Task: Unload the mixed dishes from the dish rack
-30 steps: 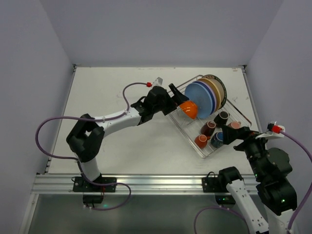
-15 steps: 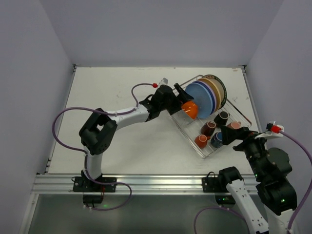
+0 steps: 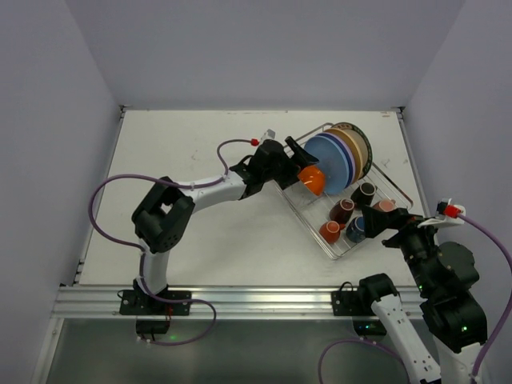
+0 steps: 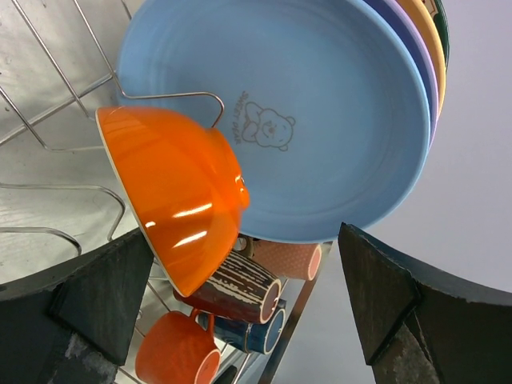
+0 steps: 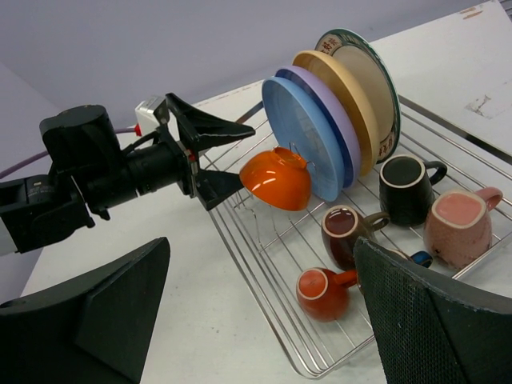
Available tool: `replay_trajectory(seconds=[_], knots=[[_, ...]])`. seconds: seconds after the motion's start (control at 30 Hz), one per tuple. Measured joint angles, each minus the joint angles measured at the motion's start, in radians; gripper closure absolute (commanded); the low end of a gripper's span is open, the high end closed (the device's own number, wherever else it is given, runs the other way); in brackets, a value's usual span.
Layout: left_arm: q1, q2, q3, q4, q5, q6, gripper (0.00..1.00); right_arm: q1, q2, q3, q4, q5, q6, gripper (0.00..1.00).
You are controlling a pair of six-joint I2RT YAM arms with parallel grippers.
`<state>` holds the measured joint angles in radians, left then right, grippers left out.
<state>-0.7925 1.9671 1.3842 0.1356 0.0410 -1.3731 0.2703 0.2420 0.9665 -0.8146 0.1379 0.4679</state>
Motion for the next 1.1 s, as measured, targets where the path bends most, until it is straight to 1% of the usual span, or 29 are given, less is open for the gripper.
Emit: replay_trajectory(seconds=[0.1, 0.27, 0.5, 0.6, 0.63, 0.7, 0.73, 0.8, 0.83, 0.93, 1.07, 1.1], knots=[[0.000, 0.006, -0.002, 0.015, 0.002, -0.033, 0.00, 0.000, 0.000, 0.000, 0.000, 0.000, 0.000, 0.01], [-0.007, 0.023, -0.051, 0.133, 0.010, -0.106, 0.00, 0.000, 0.000, 0.000, 0.000, 0.001, -0.002, 0.01], [-0.021, 0.060, -0.055, 0.195, 0.015, -0.156, 0.01, 0.000, 0.000, 0.000, 0.000, 0.001, -0.009, 0.01], [-0.022, 0.065, -0.077, 0.224, 0.015, -0.176, 0.05, 0.000, 0.000, 0.000, 0.000, 0.000, -0.013, 0.01], [-0.022, 0.065, -0.085, 0.241, 0.015, -0.182, 0.12, 0.000, 0.000, 0.000, 0.000, 0.000, -0.016, 0.01], [-0.023, 0.065, -0.100, 0.268, 0.014, -0.193, 0.15, 0.000, 0.000, 0.000, 0.000, 0.000, -0.017, 0.01], [-0.023, 0.065, -0.107, 0.280, 0.014, -0.198, 0.18, 0.000, 0.000, 0.000, 0.000, 0.000, -0.018, 0.01], [-0.023, 0.065, -0.119, 0.303, 0.014, -0.207, 0.21, 0.000, 0.000, 0.000, 0.000, -0.001, -0.021, 0.01], [-0.023, 0.065, -0.123, 0.315, 0.014, -0.208, 0.28, 0.000, 0.000, 0.000, 0.000, -0.002, -0.023, 0.01], [-0.023, 0.065, -0.130, 0.340, 0.011, -0.213, 0.30, 0.000, 0.000, 0.000, 0.000, -0.005, -0.024, 0.01], [-0.023, 0.069, -0.139, 0.361, 0.010, -0.213, 0.38, 0.000, 0.000, 0.000, 0.000, -0.020, -0.032, 0.01], [-0.023, 0.072, -0.142, 0.369, 0.010, -0.213, 0.39, 0.000, 0.000, 0.000, 0.000, -0.026, -0.035, 0.01]])
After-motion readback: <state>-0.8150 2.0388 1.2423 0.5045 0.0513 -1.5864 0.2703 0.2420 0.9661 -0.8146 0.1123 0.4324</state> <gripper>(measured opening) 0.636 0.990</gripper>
